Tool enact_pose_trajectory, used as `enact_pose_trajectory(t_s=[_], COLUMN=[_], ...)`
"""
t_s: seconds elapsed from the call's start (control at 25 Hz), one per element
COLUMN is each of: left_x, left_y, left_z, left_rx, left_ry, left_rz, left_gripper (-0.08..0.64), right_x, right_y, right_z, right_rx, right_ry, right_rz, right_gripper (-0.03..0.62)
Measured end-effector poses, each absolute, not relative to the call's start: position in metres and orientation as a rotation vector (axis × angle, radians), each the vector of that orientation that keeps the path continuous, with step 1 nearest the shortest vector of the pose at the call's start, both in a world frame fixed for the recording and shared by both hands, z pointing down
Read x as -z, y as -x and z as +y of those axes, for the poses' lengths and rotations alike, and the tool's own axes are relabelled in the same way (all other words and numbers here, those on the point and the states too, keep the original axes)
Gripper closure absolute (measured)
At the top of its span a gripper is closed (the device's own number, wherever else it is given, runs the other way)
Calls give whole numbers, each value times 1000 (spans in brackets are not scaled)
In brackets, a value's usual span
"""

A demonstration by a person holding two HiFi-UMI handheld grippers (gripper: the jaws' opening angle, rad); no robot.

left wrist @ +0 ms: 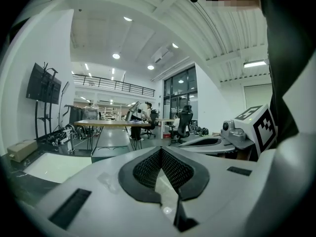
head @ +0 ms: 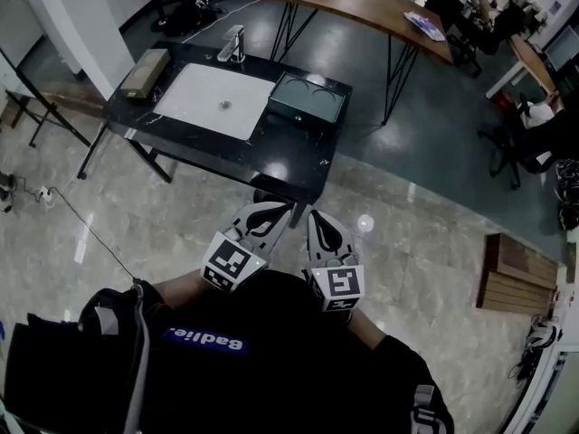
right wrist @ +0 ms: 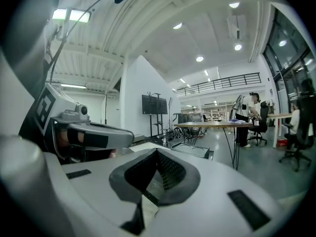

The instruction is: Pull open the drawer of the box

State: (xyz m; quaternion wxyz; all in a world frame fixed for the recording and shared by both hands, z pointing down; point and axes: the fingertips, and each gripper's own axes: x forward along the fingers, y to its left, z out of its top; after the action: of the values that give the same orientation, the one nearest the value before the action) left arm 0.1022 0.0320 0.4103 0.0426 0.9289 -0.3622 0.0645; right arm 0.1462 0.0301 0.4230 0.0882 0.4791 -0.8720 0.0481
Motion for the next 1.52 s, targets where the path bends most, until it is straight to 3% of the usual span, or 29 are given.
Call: enact_pose_trajectory(t_s=[0.92, 1.52], left_x=[-429, -476], left_y=[-33, -46], left_z=[-175, -242], left_rx=[-102, -181], left_ry=[-2784, -2627], left_rz=[-832, -925], left_gripper=[558, 558], right_x=[-420, -429], right_y=[-83, -110], right_z=[-164, -229], right_rx=[-136, -112], right_ry=[-1654, -1620], right_rz=[-2346, -2324], right_gripper=[592, 592])
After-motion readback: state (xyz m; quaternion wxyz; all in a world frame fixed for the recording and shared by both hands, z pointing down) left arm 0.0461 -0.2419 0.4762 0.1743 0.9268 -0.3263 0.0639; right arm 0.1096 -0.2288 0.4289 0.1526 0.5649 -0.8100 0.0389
